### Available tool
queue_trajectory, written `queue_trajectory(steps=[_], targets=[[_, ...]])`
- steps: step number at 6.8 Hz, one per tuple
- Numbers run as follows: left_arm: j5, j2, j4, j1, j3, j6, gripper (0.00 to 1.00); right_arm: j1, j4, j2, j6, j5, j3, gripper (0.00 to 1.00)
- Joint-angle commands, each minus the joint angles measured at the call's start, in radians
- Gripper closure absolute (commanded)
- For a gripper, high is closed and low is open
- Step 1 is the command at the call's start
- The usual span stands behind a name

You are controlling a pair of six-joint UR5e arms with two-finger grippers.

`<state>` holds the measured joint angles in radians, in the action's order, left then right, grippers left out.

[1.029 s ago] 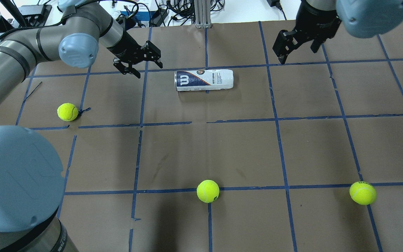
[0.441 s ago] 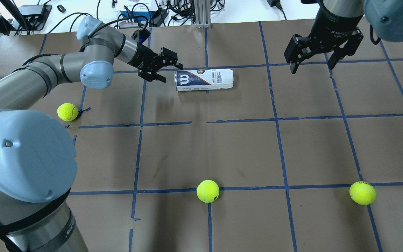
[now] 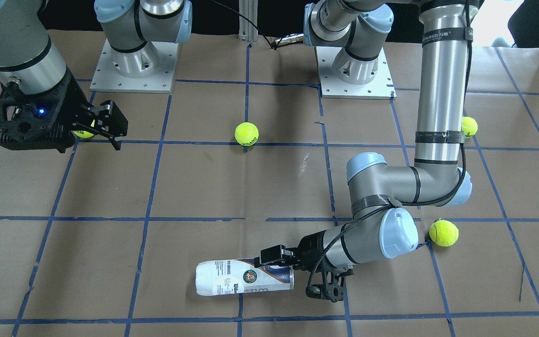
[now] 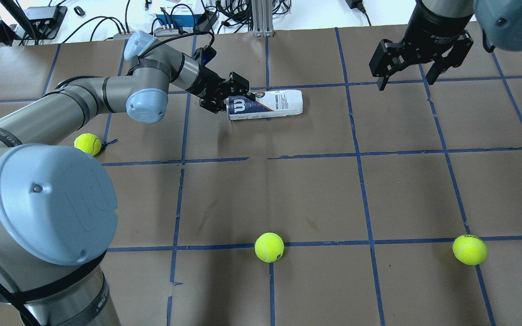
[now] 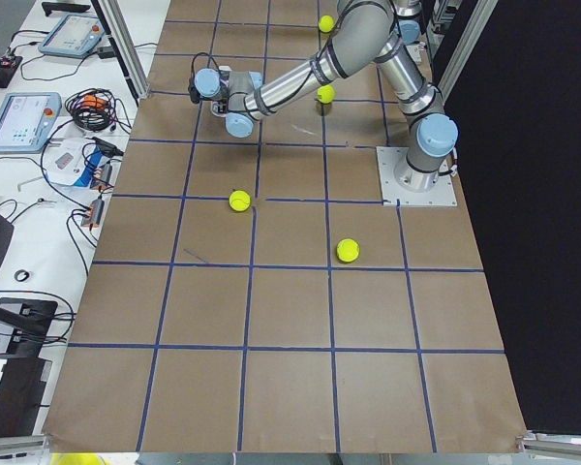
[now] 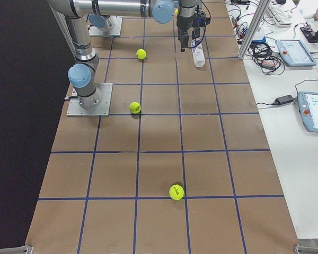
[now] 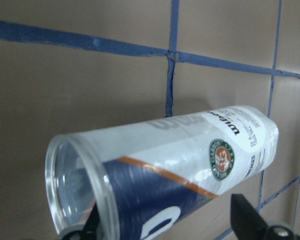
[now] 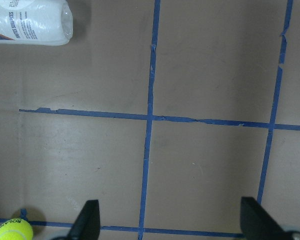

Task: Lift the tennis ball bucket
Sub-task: 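Grasp the can's open end with the left gripper and lift it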

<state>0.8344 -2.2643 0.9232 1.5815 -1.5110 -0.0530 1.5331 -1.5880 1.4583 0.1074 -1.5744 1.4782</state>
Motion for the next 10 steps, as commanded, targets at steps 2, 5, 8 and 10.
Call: queue_trajectory(steps=[2,5,8,10], targets=[[-0.008,0.067,-0.012,0.012,0.014,-0.135,0.98,0.010,0.002,0.002,-0.102,0.008,0.001,0.00],[-0.015,0.202,-0.003,0.018,0.029,-0.327,0.99,0.015,0.003,0.002,-0.132,0.005,0.005,0.00],[0.426,0.212,0.333,0.154,0.301,-0.279,1.00,0.059,0.002,0.002,-0.193,-0.005,0.005,0.00],[0.825,0.113,0.497,0.256,0.484,-0.099,1.00,0.056,0.000,-0.003,-0.176,-0.006,0.014,0.00]])
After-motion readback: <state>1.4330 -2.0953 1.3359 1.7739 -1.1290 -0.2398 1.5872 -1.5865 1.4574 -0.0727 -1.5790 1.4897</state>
